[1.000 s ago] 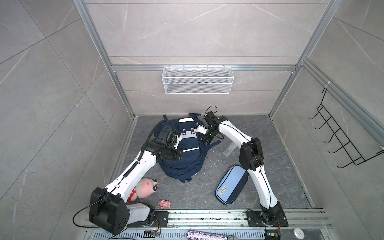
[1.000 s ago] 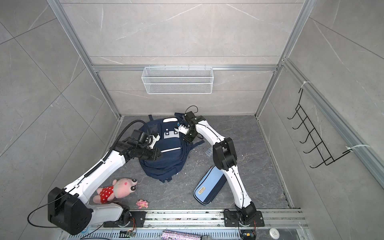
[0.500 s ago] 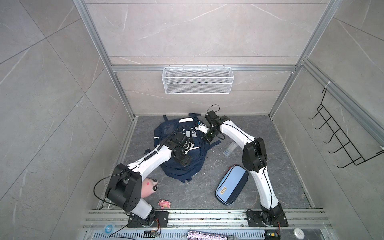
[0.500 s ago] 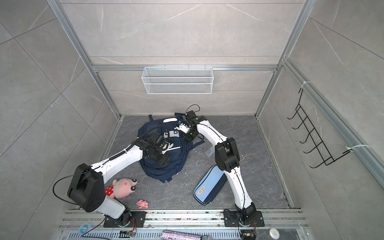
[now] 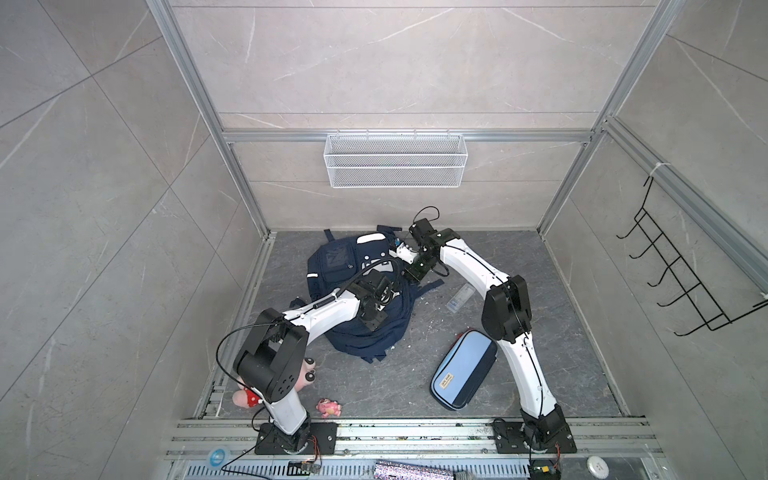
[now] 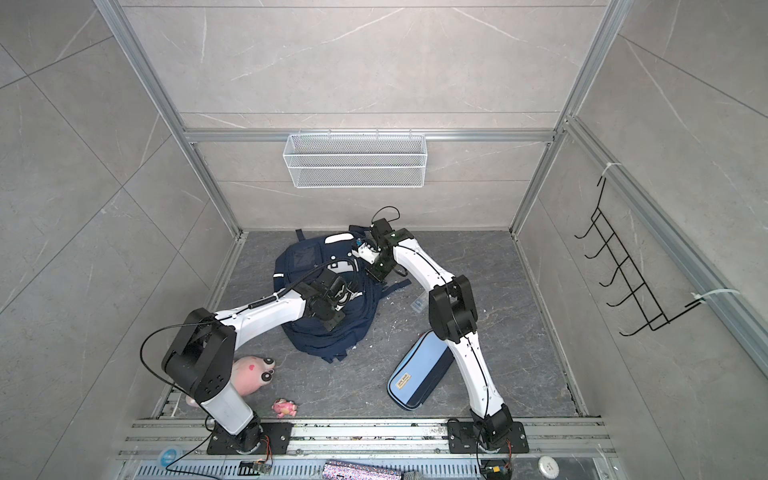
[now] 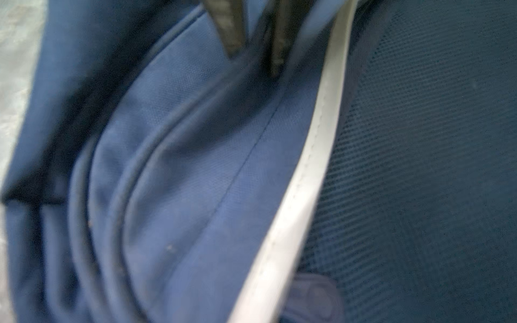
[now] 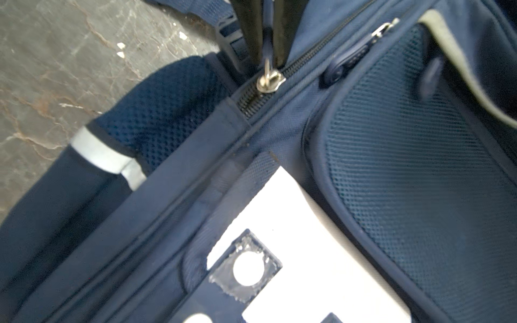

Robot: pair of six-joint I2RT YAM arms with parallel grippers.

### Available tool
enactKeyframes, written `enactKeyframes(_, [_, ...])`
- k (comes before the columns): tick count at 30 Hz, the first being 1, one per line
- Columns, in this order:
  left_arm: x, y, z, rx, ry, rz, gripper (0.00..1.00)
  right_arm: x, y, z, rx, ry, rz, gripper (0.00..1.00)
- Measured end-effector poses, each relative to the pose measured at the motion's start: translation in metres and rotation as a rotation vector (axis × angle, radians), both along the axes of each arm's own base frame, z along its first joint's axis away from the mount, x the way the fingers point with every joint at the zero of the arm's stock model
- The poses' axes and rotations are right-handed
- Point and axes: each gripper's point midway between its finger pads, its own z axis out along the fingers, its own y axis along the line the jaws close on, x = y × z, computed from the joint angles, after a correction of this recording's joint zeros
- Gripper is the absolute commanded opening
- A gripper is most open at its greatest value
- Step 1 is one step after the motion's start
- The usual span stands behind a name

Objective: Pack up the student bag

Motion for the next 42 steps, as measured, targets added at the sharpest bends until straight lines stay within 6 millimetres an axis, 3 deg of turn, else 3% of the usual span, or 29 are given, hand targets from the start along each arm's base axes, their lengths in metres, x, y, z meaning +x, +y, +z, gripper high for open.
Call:
enactKeyframes(10, [0.005, -0.005, 0.015, -0.169, 0.057, 0.080, 0.00, 0.001, -0.007, -0.004, -0.021, -0.010, -0.016, 0.00])
enactKeyframes(14, [0.009, 0.001, 0.030, -0.299, 0.099, 0.159, 0.00, -0.023, -0.020, -0.009, -0.049, 0.004, 0.009, 0.00])
enactKeyframes(23, [0.017, 0.006, 0.046, -0.524, 0.211, 0.310, 0.00, -0.071, -0.024, 0.017, -0.038, -0.079, 0.106, 0.00])
enactKeyframes(29, [0.031, -0.006, 0.074, -0.659, 0.250, 0.397, 0.00, -0.096, -0.013, 0.037, 0.057, -0.122, 0.105, 0.00])
enactKeyframes(35, [0.050, -0.023, 0.093, -0.761, 0.295, 0.464, 0.00, -0.120, 0.009, 0.062, 0.130, -0.166, 0.132, 0.00])
enactKeyframes(42, [0.053, -0.035, 0.094, -0.828, 0.381, 0.519, 0.00, -0.134, 0.021, 0.058, 0.094, -0.188, 0.172, 0.00])
